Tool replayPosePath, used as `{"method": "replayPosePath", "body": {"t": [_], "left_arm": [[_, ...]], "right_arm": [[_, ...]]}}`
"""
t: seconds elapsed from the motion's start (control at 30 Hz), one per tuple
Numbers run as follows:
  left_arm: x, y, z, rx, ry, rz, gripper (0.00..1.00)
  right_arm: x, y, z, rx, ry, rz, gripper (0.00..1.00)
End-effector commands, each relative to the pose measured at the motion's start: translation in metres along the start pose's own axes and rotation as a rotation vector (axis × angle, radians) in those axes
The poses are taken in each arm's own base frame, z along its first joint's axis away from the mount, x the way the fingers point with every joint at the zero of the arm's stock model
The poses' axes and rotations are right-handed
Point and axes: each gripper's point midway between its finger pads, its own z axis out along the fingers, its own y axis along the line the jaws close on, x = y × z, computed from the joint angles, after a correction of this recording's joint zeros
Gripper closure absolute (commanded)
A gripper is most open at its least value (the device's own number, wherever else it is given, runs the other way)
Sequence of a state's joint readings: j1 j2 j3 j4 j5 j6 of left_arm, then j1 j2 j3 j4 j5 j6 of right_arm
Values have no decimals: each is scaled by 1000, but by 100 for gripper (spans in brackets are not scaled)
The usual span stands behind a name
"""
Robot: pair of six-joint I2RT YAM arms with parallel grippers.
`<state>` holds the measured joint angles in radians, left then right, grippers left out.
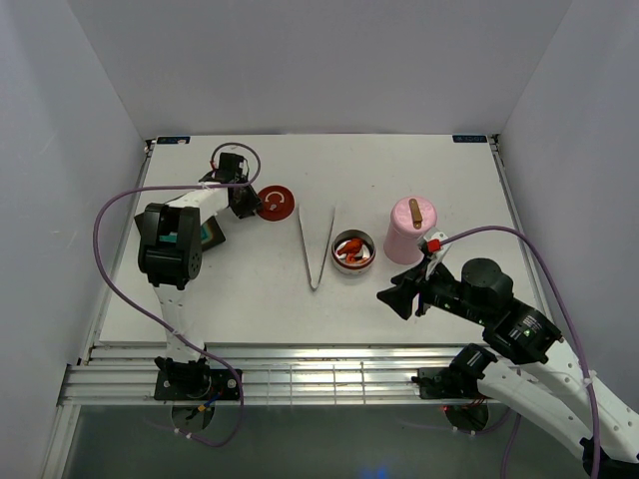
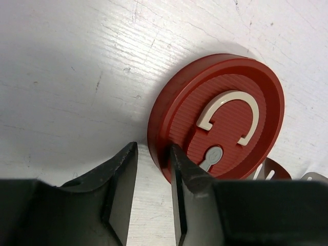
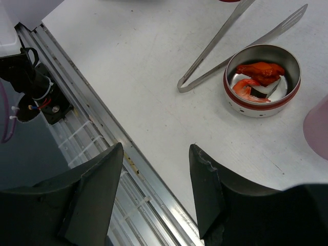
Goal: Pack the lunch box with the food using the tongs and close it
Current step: Pick up the box lid from the center of the board.
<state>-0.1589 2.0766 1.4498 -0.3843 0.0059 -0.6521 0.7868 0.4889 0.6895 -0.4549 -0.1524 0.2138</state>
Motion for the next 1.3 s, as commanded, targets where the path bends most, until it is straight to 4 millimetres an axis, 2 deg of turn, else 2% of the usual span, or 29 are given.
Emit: {"method": "replayPosePath", "body": {"t": [0.0,0.07,0.2,0.23,0.27,0.33,0.4,0.43,0.47,0.5,0.53,0.57,0.63,0.67,0.73,0.77,0.8,0.83,0.87,0.9,0.97,1.03,1.07,1.13,1.2,1.23,1.27], "left_arm": [[16,18,4,-54,53,20,59],[20,21,7,-61,65,21,64],[31,18,8,-24,109,32,86],[33,19,7,-21,113,35,96],[32,18,4,-19,109,34,100],[30,17,-7,-5,89,33,100],[24,8,-24,36,55,27,100],[21,5,-29,61,35,25,100],[28,9,-33,60,44,19,100],[28,9,-37,68,36,18,100],[23,6,-45,85,10,15,100],[28,11,-46,79,16,11,100],[25,12,-53,91,0,4,100],[27,18,-53,88,5,-6,100],[26,17,-57,109,-2,-10,100],[23,15,-62,120,-16,-10,100],[27,16,-63,124,-11,-9,100],[26,15,-66,134,-17,-8,100],[25,10,-73,158,-22,-3,100],[26,9,-76,167,-19,-1,100],[25,5,-84,196,-27,6,100],[20,0,-99,222,-57,20,100],[18,-2,-105,233,-72,29,100],[10,-9,-122,261,-107,40,100],[9,-18,-133,303,-108,55,100],[9,-26,-143,329,-121,70,100],[10,-31,-148,342,-128,87,100]], "right_arm": [[-21,12,-7,-42,-66,7,39],[-19,12,-6,-42,-60,12,40],[-20,13,0,-52,-50,30,40],[-25,15,2,-63,-67,28,39],[-25,15,7,-65,-62,29,39],[-35,11,13,-41,-79,28,38],[-40,2,29,3,-42,30,36],[-62,5,30,6,-71,23,36],[-65,0,47,23,-38,30,35],[-74,-2,54,39,-41,31,34],[-102,1,55,39,-83,23,33],[-101,-7,74,72,-39,31,33],[-115,-12,90,95,-28,22,32],[-127,-16,106,116,-19,16,32],[-133,-22,123,133,-3,10,32],[-123,-30,143,152,47,7,32],[-133,-30,149,154,44,3,31],[-134,-32,157,159,58,2,32],[-122,-38,173,170,105,11,31],[-127,-38,177,171,104,9,31],[-120,-41,185,175,129,16,32],[-114,-42,185,177,136,21,32],[-118,-41,182,173,117,19,32],[-113,-42,178,178,121,17,32],[-114,-48,168,223,112,11,32],[-109,-50,164,237,123,11,32],[-114,-49,154,244,105,9,32]]}}
